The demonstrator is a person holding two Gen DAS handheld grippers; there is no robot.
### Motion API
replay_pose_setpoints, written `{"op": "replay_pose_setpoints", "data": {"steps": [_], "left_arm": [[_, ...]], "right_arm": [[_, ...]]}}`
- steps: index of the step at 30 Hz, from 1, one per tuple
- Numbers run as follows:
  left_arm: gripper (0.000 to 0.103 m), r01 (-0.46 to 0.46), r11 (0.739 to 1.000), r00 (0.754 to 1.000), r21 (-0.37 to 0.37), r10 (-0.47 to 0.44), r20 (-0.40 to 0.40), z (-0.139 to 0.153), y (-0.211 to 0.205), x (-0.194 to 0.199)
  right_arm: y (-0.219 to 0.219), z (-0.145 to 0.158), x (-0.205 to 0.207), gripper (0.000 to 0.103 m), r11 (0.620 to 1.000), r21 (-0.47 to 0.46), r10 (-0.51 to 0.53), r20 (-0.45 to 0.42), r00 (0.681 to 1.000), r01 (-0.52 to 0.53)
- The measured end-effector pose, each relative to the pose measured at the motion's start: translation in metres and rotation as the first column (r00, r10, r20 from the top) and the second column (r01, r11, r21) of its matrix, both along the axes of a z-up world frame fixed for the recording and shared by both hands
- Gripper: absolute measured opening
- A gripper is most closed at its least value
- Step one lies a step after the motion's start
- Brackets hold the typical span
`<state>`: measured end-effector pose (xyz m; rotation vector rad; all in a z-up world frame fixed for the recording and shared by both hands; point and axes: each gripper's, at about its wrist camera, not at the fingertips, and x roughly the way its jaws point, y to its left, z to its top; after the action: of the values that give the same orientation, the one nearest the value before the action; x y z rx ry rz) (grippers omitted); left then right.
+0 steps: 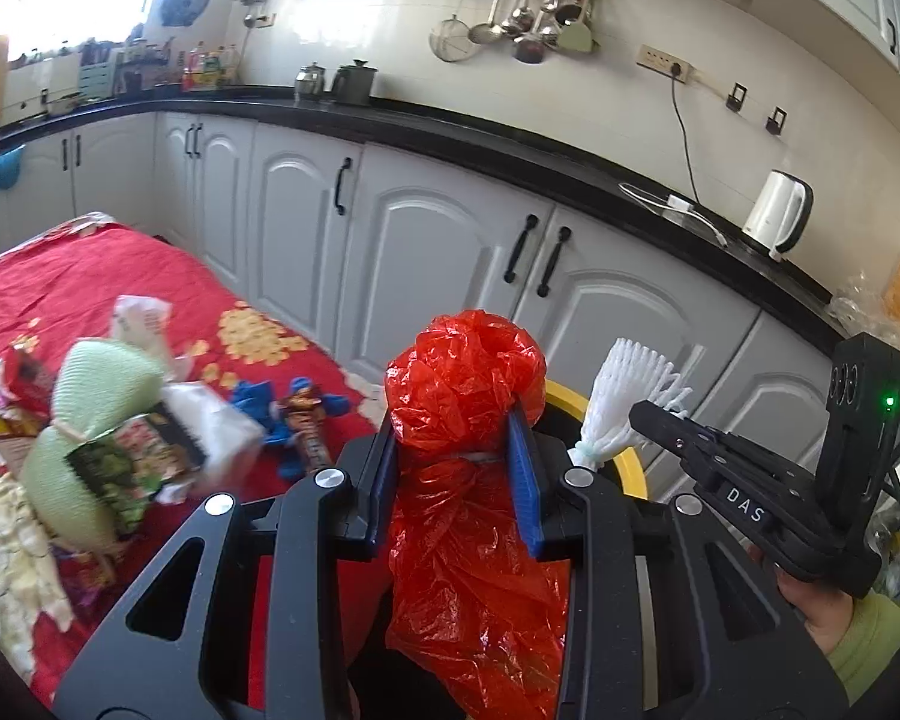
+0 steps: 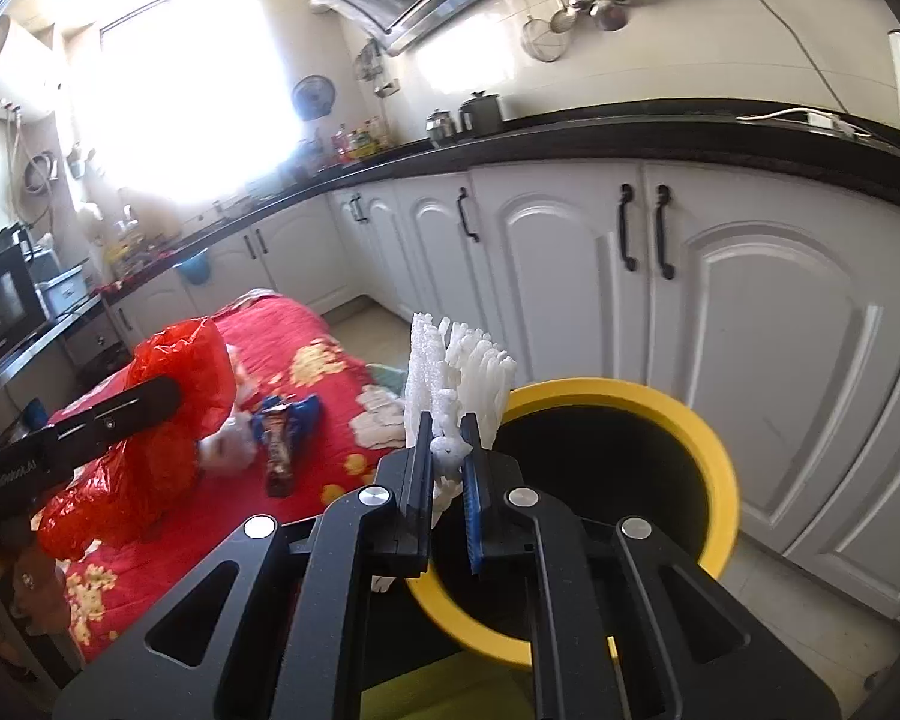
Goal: Collect trash
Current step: 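Carry the red bag and white item over the yellow bin with both grippers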
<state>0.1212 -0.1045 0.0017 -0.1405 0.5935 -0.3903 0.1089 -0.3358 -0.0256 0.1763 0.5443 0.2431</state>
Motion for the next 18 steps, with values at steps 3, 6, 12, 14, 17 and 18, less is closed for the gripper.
{"op": "replay_pose_setpoints", "data": {"steps": [3,6,12,14,17,18], "left_arm": [[0.025,0.015,1.0,1.0,-0.007,-0.015,-0.008,-0.004,-0.012,0.008],[0.025,0.026,1.0,1.0,-0.01,-0.026,-0.013,-0.008,-0.023,0.016],[0.025,0.041,0.999,0.999,-0.026,-0.042,-0.027,-0.018,-0.043,0.032],[0.025,0.047,0.999,0.998,-0.028,-0.048,-0.034,-0.022,-0.048,0.037],[0.025,0.056,0.998,0.997,-0.024,-0.057,-0.046,-0.031,-0.059,0.046],[0.025,0.06,0.998,0.997,-0.024,-0.061,-0.049,-0.033,-0.061,0.048]], "right_arm": [[-0.009,-0.003,0.002,0.009,1.0,-0.001,-0.027,-0.002,1.0,0.027],[-0.018,-0.008,0.004,0.009,0.998,-0.003,-0.057,-0.008,0.998,0.057],[-0.032,-0.017,0.007,0.009,0.995,-0.011,-0.095,-0.017,0.995,0.095],[-0.036,-0.021,0.01,0.009,0.994,-0.014,-0.107,-0.024,0.994,0.106],[-0.039,-0.027,0.011,0.009,0.992,-0.022,-0.122,-0.035,0.992,0.121],[-0.039,-0.027,0.012,0.009,0.992,-0.023,-0.126,-0.039,0.991,0.125]]}}
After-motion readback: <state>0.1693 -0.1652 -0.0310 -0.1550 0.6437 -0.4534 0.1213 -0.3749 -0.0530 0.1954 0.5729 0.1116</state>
